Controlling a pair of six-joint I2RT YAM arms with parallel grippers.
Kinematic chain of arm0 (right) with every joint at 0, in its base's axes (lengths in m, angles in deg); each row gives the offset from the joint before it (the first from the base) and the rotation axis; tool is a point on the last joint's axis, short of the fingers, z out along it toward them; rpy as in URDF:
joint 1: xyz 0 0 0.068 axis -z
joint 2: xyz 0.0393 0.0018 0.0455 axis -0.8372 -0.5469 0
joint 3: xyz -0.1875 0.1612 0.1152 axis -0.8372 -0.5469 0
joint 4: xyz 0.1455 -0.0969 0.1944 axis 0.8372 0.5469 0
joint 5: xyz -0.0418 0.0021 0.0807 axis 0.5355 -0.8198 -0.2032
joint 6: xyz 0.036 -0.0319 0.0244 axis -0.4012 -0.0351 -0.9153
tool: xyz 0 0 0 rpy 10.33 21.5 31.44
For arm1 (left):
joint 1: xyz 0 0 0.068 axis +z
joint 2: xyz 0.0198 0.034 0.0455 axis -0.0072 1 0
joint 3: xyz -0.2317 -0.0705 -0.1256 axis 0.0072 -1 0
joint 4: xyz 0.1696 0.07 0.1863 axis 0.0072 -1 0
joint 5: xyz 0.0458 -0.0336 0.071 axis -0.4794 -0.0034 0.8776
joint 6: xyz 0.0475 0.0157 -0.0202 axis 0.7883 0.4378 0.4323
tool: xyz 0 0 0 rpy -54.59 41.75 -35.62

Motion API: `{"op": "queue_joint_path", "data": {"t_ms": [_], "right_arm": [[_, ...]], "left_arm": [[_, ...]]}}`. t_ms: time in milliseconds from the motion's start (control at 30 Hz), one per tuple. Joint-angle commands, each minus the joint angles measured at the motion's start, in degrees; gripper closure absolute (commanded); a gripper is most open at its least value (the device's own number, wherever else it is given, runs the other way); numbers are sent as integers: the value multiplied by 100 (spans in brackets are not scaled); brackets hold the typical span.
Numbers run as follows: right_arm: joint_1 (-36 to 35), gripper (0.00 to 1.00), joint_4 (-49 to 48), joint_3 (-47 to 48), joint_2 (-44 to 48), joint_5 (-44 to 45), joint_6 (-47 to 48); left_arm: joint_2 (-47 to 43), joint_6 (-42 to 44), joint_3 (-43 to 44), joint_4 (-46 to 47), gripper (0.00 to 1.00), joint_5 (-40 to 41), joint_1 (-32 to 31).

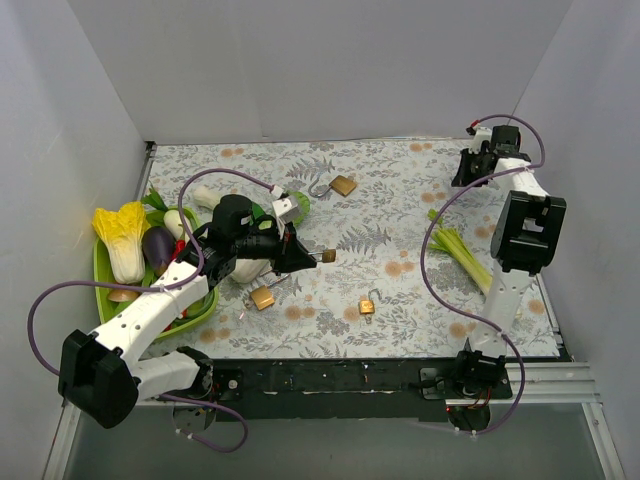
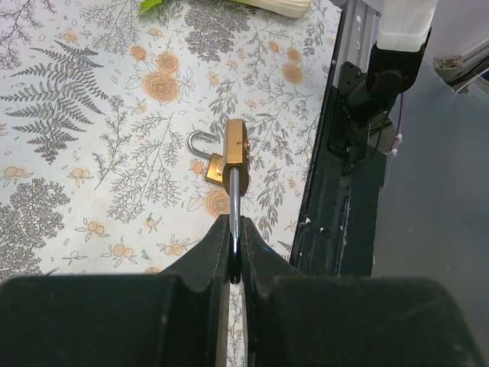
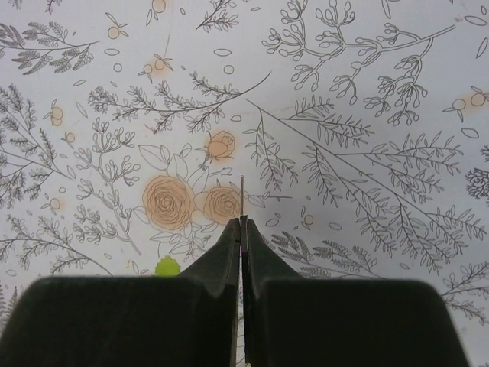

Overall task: Lock with the key
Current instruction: Place the key at the center of the board.

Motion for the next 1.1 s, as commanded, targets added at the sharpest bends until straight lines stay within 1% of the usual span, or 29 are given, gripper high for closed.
{"op": "queue_joint_path", "data": {"t_ms": [0,433,500,533,600,667,733,833,933,1000,1067], "right_arm": [[39,99,-353,343,-297,-68,-72],[57,99,-441,405,-588,-16,-291],[83,97,-432,378,-597,2,-318],[92,92,-432,387,-597,19,-335],[118,87,-423,378,-580,80,-344],[118,68,-379,370,-554,203,-344],[136,56,-336,369,-474,265,-318],[171,49,-196,483,-290,257,-160],[162,48,59,685,-18,-23,200],[145,46,279,783,323,-452,437],[40,34,393,573,667,-717,849]], "left_arm": [[-120,-43,58,196,100,-4,9],[-147,-17,-47,-15,100,-66,9],[-173,0,-47,-50,100,-57,9],[-182,0,-47,-76,100,-57,18],[-191,0,-38,-112,100,-48,9],[-191,-17,5,-217,100,-40,18],[-147,-43,76,-383,100,-66,9],[-182,-157,137,-559,100,-136,18],[-191,-228,278,-831,100,-215,27],[-121,-395,426,-963,100,-285,27],[72,-500,550,-1245,100,-355,18]]}}
